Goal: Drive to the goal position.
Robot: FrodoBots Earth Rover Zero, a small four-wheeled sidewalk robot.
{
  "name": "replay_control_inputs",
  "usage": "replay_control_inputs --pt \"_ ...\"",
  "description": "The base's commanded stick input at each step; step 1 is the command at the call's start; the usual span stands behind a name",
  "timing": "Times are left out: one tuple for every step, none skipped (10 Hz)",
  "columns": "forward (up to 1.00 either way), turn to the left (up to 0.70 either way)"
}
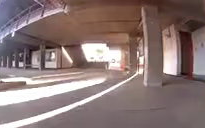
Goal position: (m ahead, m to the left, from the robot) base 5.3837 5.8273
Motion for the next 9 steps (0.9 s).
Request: replay_control_inputs --pt "0.7 0.0" --pt "0.7 0.05" --pt "0.7 0.12" --pt "0.7 0.35" --pt "0.7 0.35" --pt "0.7 0.35" --pt "0.7 0.35" --pt "0.7 0.3" --pt "0.7 0.14"
